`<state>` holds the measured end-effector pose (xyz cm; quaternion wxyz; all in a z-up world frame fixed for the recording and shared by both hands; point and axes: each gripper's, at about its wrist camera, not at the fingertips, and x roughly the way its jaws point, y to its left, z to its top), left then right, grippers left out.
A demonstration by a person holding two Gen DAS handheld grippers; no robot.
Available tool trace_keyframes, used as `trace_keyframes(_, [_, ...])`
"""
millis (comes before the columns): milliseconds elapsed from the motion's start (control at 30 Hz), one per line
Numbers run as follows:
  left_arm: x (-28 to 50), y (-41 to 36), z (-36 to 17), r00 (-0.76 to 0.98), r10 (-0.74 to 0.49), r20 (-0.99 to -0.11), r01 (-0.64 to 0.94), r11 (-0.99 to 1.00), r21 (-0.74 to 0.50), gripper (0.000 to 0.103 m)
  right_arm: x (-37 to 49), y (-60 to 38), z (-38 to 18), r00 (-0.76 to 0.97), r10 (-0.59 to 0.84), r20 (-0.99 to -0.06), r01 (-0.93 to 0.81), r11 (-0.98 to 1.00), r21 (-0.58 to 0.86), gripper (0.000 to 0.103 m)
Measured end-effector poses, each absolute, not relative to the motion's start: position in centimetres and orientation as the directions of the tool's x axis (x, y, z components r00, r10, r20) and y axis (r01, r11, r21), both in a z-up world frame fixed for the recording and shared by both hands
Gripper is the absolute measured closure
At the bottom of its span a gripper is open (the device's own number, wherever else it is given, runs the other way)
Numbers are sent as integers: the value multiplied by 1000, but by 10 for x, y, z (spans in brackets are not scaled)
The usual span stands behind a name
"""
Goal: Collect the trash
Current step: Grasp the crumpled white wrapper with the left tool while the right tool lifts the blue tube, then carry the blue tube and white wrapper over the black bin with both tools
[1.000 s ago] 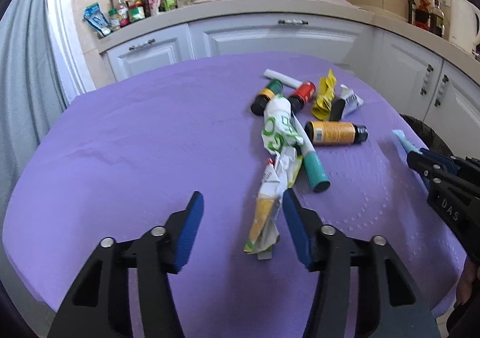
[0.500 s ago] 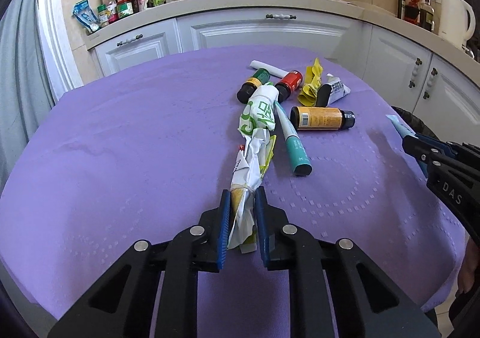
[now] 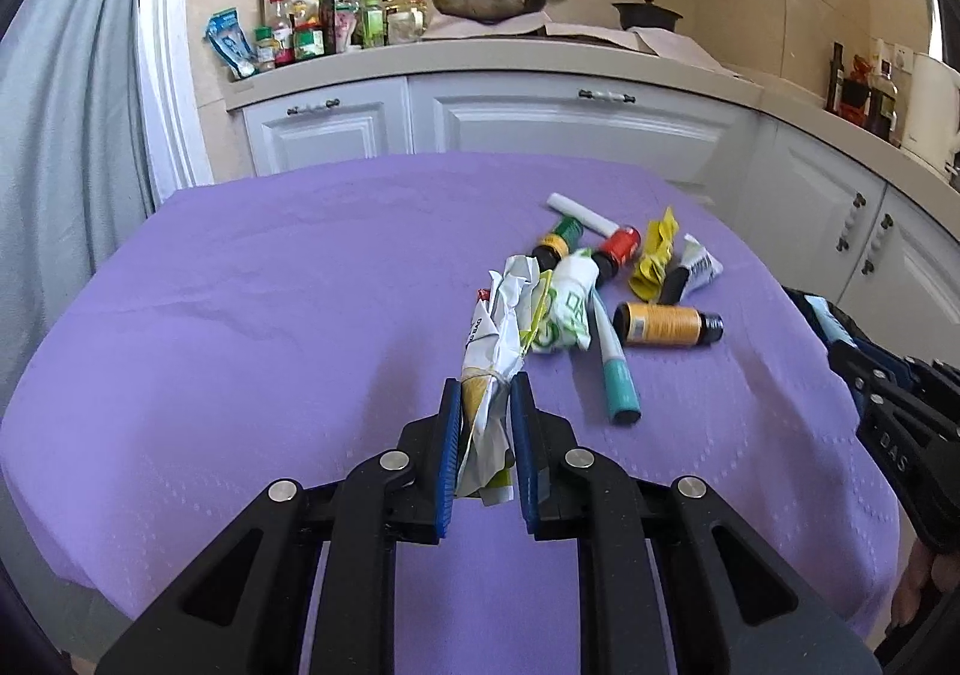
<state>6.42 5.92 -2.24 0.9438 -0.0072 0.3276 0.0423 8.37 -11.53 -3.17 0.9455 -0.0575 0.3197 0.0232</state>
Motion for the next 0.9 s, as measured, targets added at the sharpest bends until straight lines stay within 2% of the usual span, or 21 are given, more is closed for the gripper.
trace_keyframes(467, [80,26,-7,808,16,-588,-9,1000,15,85,79,-154,-17,822,-72,-565,24,995,-92,88])
trace_keyframes(900, [99,-43,5,840,-75,-537,114,993,40,85,86,-218,-12,822,-199,-534,171,980,-101,88])
